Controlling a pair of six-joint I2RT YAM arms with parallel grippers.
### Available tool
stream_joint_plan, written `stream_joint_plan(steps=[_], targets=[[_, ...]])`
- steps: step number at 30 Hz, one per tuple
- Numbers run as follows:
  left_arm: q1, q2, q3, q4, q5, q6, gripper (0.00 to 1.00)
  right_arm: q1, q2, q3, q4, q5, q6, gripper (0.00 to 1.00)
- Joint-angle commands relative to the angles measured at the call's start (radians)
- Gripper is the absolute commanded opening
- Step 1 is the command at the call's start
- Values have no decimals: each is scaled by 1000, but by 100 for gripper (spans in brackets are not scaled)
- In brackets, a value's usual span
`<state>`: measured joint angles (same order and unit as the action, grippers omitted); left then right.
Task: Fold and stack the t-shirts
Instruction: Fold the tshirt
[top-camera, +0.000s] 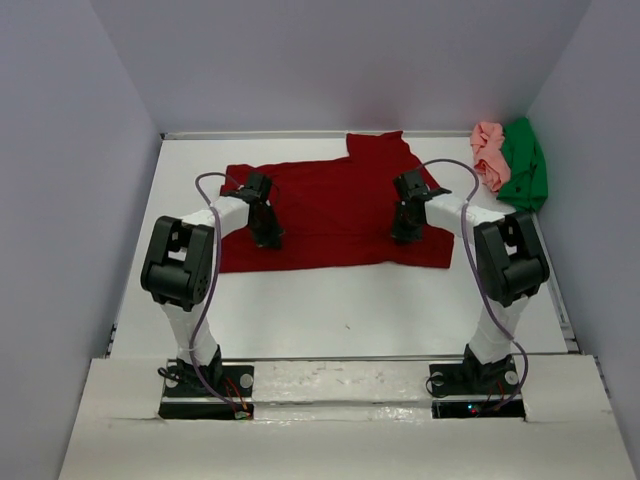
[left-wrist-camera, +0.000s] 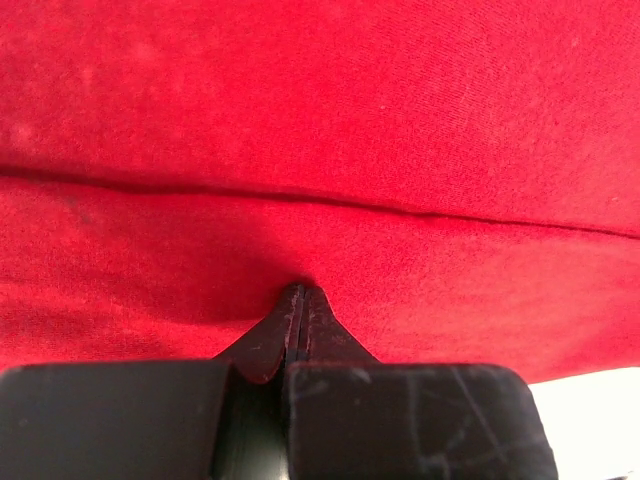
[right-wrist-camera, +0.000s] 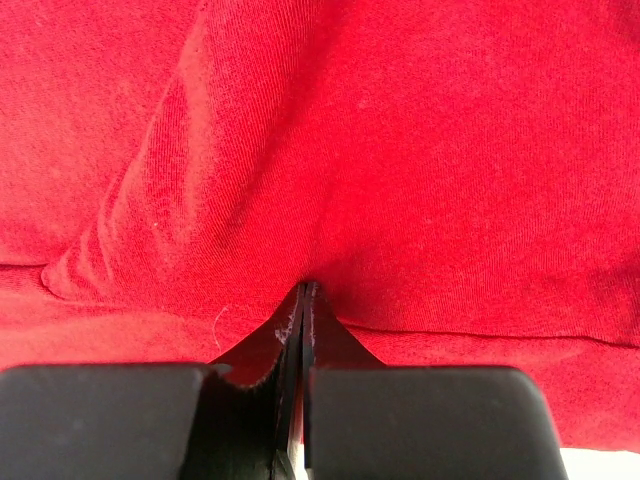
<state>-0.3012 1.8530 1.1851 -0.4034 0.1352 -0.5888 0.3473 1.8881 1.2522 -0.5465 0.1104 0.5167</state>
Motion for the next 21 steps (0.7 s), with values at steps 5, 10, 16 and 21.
stream_joint_plan(steps=[5,10,16,21], targets=[[45,-95,-172,-46,-25,-32,0,42,-85,-160,-101,48,71,0],[47,-161,-252,-52,-28,-32,0,53,-147,-215,-119,54,108,0],[48,-222,-317,-49,-43,-26,0,102,-237,-315,-144,51,170,0],[47,-244,-314,-64,-58,-25,0,136,-328,-375,-165,48,220,0]])
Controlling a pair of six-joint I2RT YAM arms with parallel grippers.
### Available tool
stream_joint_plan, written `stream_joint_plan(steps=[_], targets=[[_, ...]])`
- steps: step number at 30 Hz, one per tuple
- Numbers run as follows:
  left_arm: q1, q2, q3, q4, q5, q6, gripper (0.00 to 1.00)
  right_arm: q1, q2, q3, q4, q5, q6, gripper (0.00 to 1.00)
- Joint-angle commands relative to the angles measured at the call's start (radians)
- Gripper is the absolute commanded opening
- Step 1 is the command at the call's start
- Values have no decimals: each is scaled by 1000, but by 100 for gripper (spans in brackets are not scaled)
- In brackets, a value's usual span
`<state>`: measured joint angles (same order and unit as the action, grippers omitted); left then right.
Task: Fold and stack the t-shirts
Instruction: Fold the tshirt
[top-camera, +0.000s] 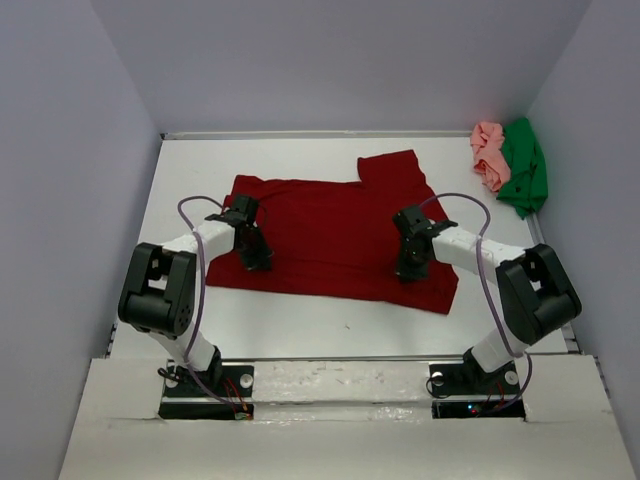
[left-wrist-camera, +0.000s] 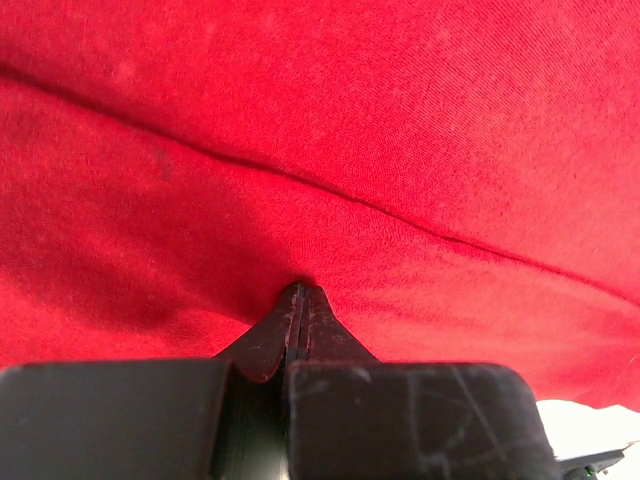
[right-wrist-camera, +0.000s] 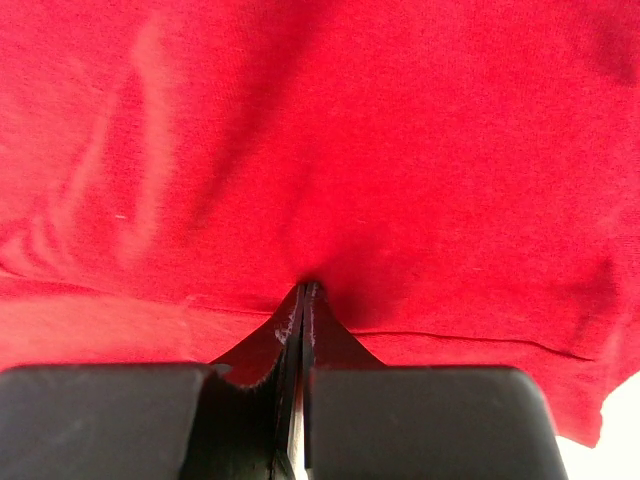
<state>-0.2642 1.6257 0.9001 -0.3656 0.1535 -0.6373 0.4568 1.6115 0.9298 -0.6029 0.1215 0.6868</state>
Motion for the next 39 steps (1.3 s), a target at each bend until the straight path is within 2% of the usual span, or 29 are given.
stream_joint_plan(steps=[1,7,13,19,23,24,28,39], targets=[[10,-20,-27,-105,-80,24,0,26,-61,-63,-112,37,60,0],[3,-81,-21,-124,-138,33,0,72,-85,-51,-121,87,43,0],[-26,-204,11,-147,-242,36,0,82,-87,79,-156,110,-23,0],[-76,-297,49,-150,-282,37,0,106,-119,312,-297,176,-58,22],[-87,-276,63,-144,-279,59,0,106,-93,383,-336,233,-81,28],[-87,-270,65,-139,-275,65,0,106,-67,394,-336,237,-92,35],[-87,-251,66,-116,-249,103,0,106,10,431,-344,276,-99,49],[-90,-221,80,-67,-184,163,0,72,231,527,-314,291,-127,46]])
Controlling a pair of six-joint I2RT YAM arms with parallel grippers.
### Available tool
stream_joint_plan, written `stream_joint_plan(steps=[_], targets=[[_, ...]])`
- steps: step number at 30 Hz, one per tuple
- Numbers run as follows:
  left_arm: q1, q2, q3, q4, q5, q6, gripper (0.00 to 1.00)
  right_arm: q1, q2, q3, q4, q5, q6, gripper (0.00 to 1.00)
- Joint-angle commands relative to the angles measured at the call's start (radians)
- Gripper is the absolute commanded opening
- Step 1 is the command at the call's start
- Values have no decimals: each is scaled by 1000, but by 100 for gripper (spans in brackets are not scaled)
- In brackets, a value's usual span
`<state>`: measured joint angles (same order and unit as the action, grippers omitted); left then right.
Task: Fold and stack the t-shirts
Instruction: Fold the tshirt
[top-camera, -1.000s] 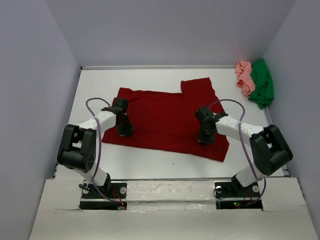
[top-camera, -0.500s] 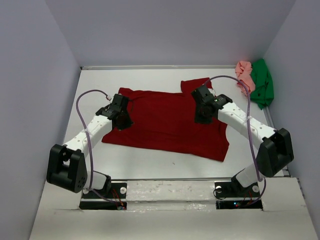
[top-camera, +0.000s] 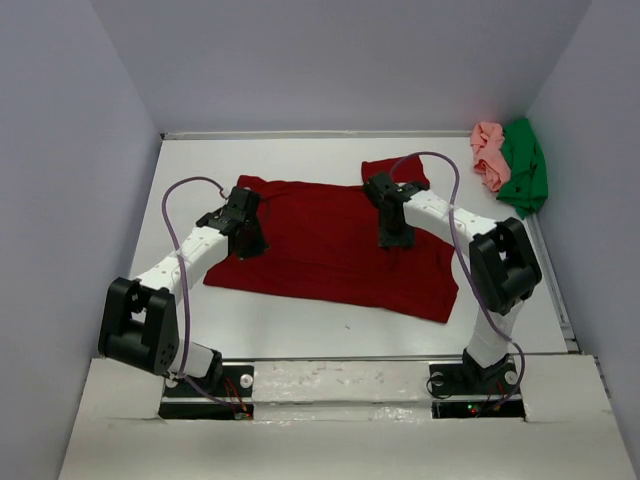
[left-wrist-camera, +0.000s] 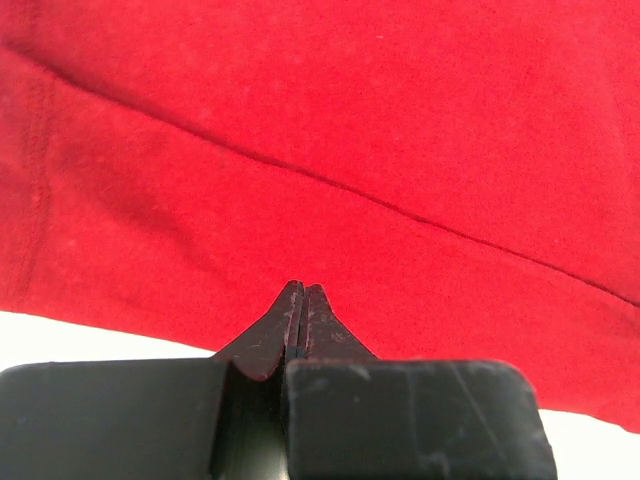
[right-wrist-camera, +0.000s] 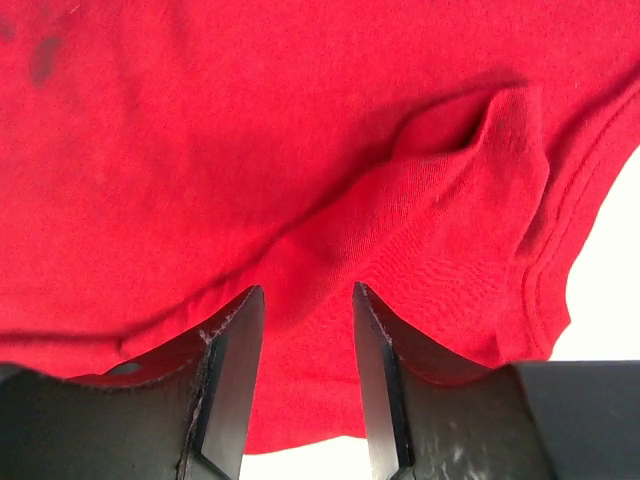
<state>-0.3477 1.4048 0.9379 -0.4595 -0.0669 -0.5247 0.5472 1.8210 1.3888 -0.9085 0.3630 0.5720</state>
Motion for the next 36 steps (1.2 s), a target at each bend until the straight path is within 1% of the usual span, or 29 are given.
stream_joint_plan(steps=[1,3,5,6,7,8,9,14,18,21,26,27,29,30,31,32,33,34,35,36], targets=[[-5,3,44,27,42,57,0,-29,24,81,-10,57,-1,46],[-7,6,44,30,58,75,0,-50,31,91,-16,70,9,45],[-5,10,41,41,62,83,0,-66,31,92,-23,76,26,41],[-7,10,38,44,62,91,0,-78,31,90,-24,83,31,32],[-5,11,35,47,62,94,0,-78,31,85,-23,88,37,25],[-5,13,33,53,62,95,0,-78,29,82,-23,99,42,14],[-7,16,32,56,62,94,0,-88,26,79,-18,120,43,0],[-4,26,51,56,42,94,0,-136,3,73,-3,139,39,0],[7,95,145,-8,-37,62,0,-200,-22,35,48,87,11,0],[18,150,263,-30,-50,31,0,-211,-20,39,79,83,-23,0],[24,258,386,-50,-19,9,0,-243,23,163,76,53,-75,0],[24,273,404,-54,-17,6,0,-274,27,185,79,44,-83,0],[36,315,461,-64,-7,-8,0,-309,50,260,79,-10,-112,0],[47,328,473,-56,-10,-12,0,-350,60,289,76,-75,-122,0],[56,335,493,-50,-19,-20,2,-371,78,317,77,-105,-132,0],[67,356,505,-38,-20,-21,7,-391,90,379,73,-163,-148,4],[94,373,544,-41,-14,-21,23,-420,106,416,63,-194,-159,19],[95,390,544,-50,-14,-24,23,-420,124,456,50,-211,-167,27],[125,425,586,-68,-10,-29,44,-429,158,495,27,-222,-179,37],[140,440,605,-73,-4,-31,57,-440,173,560,16,-251,-191,51]])
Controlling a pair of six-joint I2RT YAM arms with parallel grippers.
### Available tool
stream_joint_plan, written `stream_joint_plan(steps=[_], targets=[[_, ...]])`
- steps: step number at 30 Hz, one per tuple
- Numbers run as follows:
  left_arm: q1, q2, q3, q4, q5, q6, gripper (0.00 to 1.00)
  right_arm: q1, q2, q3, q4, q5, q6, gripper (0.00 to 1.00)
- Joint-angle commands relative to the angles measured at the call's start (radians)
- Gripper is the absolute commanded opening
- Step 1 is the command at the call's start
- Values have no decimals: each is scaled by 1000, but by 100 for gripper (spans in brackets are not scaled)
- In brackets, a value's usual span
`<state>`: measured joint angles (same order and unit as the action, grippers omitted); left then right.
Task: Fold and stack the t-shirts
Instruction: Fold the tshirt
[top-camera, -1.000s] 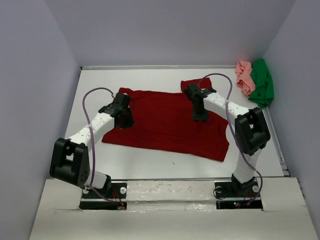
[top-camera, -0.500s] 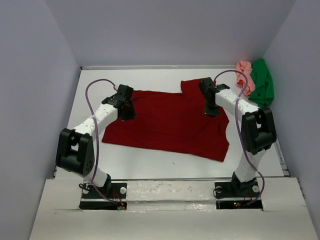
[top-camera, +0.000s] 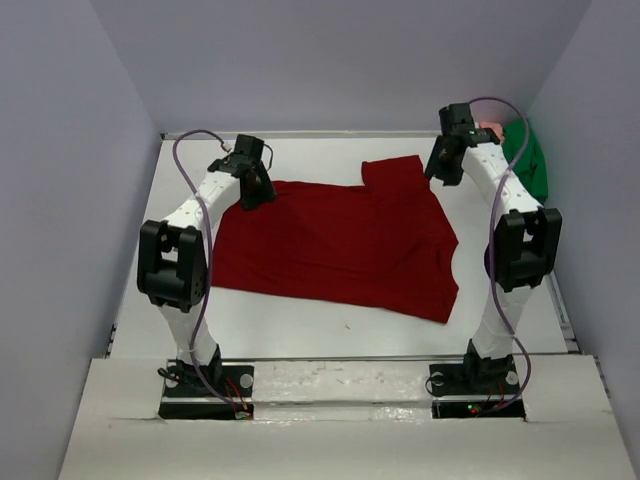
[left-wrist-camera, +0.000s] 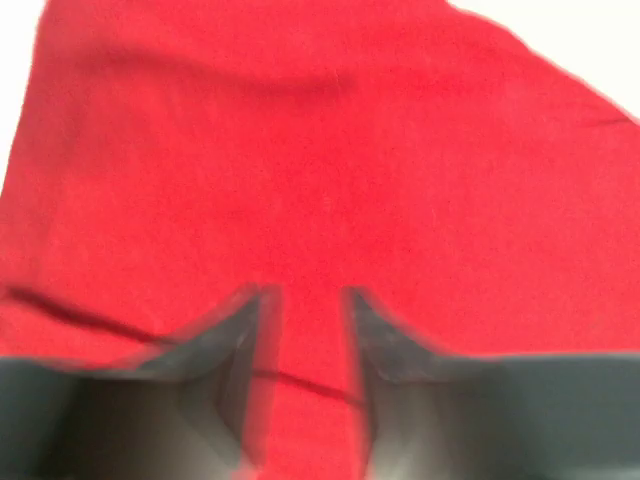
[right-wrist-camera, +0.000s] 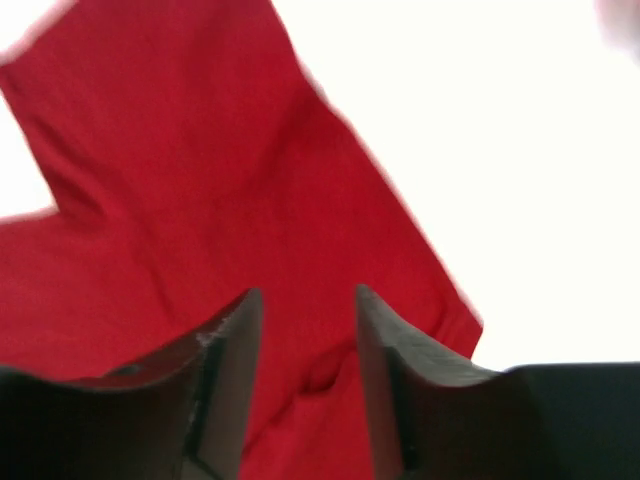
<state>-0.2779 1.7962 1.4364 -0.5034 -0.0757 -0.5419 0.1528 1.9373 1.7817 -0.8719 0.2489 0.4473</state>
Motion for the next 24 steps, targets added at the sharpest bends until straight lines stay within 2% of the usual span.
stream_joint_plan(steps=[1,3,10,16,20,24], targets=[[84,63,137,-32,-1,-13,62,-45,74,203,-33,-148,-79,54],[118,121,182,-61,-18,-13,66,-45,115,273,-64,-143,-96,59],[175,316,490,-164,-108,19,67,-76,247,423,-95,-227,-173,58],[180,439,656,-176,-11,66,66,-148,399,557,-108,-371,-193,59],[181,463,670,-155,48,80,66,-200,489,660,-108,-399,-222,62],[186,465,667,-133,71,73,66,-226,571,742,-70,-506,-291,64]])
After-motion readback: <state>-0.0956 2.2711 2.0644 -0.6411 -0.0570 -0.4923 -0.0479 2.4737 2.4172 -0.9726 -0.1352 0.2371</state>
